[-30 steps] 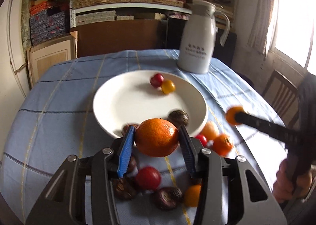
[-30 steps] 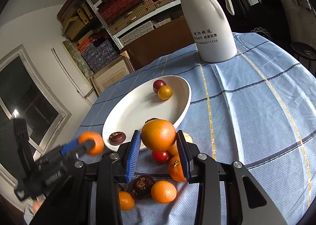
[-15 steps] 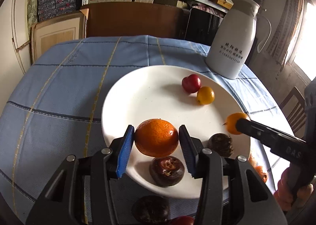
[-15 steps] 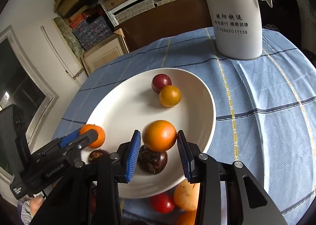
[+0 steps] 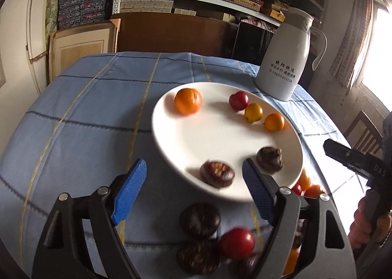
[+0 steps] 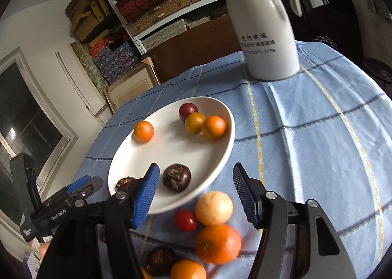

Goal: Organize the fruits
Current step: 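Carry the orange and mandarin onto the white plate and open both grippers, then grasp a large red fruit with the left gripper while the right gripper grasps a mandarin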

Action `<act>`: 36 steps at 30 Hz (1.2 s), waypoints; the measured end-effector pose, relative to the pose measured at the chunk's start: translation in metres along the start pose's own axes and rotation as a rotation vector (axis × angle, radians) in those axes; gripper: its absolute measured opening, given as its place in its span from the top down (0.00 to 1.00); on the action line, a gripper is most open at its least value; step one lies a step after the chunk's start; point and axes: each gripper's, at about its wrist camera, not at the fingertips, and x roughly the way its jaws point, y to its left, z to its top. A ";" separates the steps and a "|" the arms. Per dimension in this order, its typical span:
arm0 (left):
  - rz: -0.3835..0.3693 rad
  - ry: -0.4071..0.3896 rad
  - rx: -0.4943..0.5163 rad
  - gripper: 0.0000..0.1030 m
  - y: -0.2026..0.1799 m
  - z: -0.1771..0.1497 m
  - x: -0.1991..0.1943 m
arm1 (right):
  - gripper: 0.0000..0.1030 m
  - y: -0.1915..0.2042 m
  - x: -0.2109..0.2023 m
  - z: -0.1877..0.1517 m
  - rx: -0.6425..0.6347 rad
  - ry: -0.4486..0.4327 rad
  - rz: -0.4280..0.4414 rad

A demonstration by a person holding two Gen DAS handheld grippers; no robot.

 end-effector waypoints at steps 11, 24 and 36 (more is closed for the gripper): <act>0.026 -0.048 0.213 0.22 -0.045 -0.059 -0.041 | 0.32 -0.014 -0.045 -0.040 0.044 -0.060 -0.026; -0.054 0.096 0.216 0.36 -0.052 -0.062 -0.005 | 0.27 -0.013 -0.045 -0.041 0.032 -0.048 -0.051; -0.006 0.117 0.246 0.64 -0.057 -0.066 -0.001 | 0.26 -0.012 -0.038 -0.044 0.028 -0.017 -0.073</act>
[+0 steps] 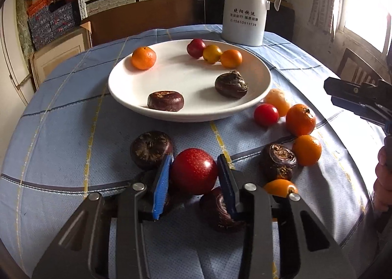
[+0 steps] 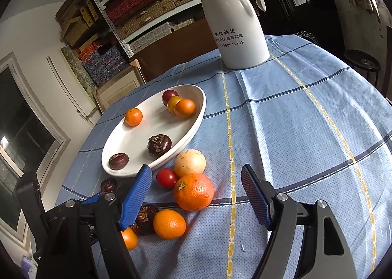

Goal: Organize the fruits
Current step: 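Grasp a large red fruit with the left gripper while the right gripper grasps a mandarin, then lift the red fruit and mandarin onto the white plate and open both grippers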

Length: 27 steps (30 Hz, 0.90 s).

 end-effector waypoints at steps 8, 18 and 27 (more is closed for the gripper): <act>-0.020 0.001 0.002 0.64 0.000 -0.002 -0.003 | 0.26 -0.002 0.006 -0.002 -0.012 0.041 0.000; -0.025 -0.035 -0.012 0.64 0.003 -0.002 -0.013 | 0.45 -0.001 0.012 -0.022 -0.029 0.128 0.018; -0.035 -0.033 0.001 0.64 -0.001 -0.001 -0.012 | 0.50 0.012 0.038 -0.016 -0.091 0.156 -0.050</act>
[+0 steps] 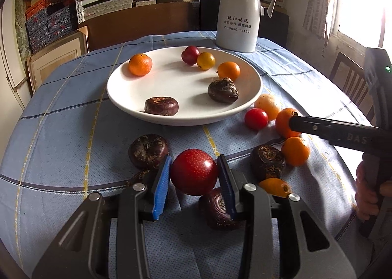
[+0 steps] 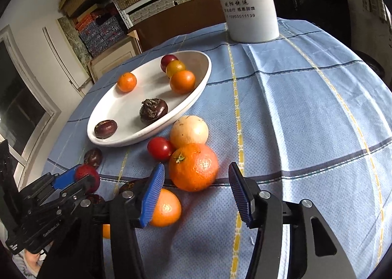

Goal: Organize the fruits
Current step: 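Lift the red fruit and mandarin onto the white plate and open both grippers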

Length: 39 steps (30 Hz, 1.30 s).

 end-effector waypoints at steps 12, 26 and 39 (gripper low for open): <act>-0.006 -0.008 -0.016 0.64 0.002 0.000 -0.001 | 0.57 -0.004 0.004 -0.001 0.012 0.014 0.046; 0.016 -0.109 -0.150 0.64 0.053 0.069 -0.014 | 0.57 0.024 -0.020 0.055 0.025 -0.082 0.174; 0.009 -0.027 -0.201 0.58 0.079 0.096 0.061 | 0.55 0.060 0.054 0.090 -0.038 -0.028 0.144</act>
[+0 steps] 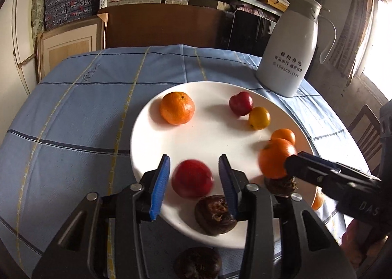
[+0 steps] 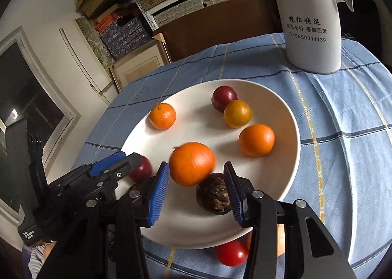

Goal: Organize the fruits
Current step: 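Lift the red fruit and mandarin onto the white plate and open both grippers, then withdraw both open grippers from the plate toward the remaining fruits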

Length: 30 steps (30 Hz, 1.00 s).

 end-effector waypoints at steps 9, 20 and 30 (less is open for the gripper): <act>0.010 -0.040 -0.014 0.35 0.004 -0.020 -0.028 | 0.49 -0.018 -0.045 -0.013 0.039 -0.091 -0.015; 0.140 -0.084 0.026 0.12 0.000 -0.084 -0.077 | 0.33 -0.042 -0.090 -0.072 0.101 -0.118 -0.077; 0.141 -0.020 0.138 0.12 -0.020 -0.089 -0.057 | 0.33 -0.047 -0.089 -0.081 0.097 -0.099 -0.098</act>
